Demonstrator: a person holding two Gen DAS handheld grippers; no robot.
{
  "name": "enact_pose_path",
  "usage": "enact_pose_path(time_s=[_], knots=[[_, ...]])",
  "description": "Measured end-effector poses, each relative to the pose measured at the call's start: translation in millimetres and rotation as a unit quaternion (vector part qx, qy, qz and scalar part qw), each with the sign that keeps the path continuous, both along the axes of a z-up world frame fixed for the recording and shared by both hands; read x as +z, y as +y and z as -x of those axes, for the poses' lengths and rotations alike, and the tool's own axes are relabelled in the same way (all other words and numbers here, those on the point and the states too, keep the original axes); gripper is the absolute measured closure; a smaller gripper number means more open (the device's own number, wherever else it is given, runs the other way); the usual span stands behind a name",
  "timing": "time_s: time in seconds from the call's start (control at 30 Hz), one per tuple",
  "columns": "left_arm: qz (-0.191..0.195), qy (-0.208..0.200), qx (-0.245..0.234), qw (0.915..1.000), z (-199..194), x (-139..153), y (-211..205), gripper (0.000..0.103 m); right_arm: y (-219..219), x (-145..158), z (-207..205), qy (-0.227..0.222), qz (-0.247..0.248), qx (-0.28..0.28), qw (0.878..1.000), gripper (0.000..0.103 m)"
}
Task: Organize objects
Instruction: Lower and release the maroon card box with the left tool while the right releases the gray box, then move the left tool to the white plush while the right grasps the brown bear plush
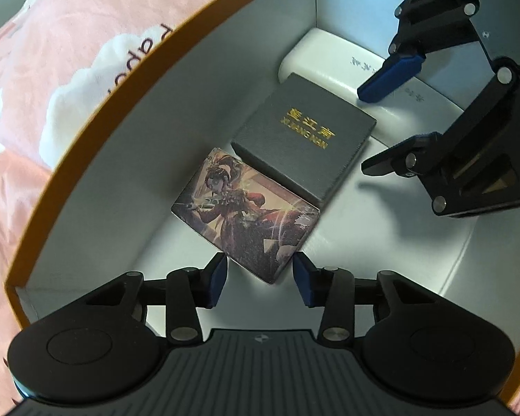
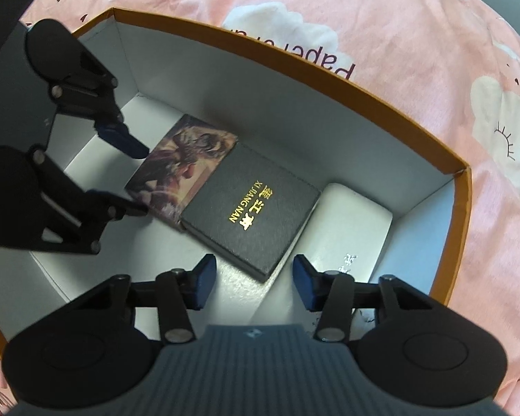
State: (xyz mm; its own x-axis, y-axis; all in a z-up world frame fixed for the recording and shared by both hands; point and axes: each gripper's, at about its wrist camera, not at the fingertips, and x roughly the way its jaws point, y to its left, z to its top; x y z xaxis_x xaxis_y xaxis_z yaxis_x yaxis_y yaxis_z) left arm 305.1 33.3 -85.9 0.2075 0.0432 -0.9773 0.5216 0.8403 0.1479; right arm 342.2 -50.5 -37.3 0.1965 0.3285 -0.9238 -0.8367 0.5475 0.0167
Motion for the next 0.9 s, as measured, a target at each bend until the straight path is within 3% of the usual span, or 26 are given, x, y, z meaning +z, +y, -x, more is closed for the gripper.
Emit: enact_pose_path(time_s=[0.23,0.37,0.57,0.73,0.9], knots=[[-0.001,-0.006,-0.008,0.9999,-8,2,-3,0.057,-1,2,-2,-0.008,-0.008,-0.017,1.0,0.063],[0.0,-0.006,-0.002,1.0,-11,4,-4,0.057,-3,3,-8,-0.016,-0.017,-0.054,0.998,0.075],[-0.001,-0.006,0.004,1.0,-14,7,-7,0.057,-5,4,-9,-0.014,-0.019,-0.068,0.997,0.076],[0.021,-0.011,0.016,0.9996,-10,20,-5,0.057,-15,19,-1,-0.024,-0.032,-0.076,0.996,0.073],[0.054,-0.07,0.04,0.9953,12,60,-7,0.057,-34,46,21,-0.035,-0.066,-0.097,0.992,0.068]])
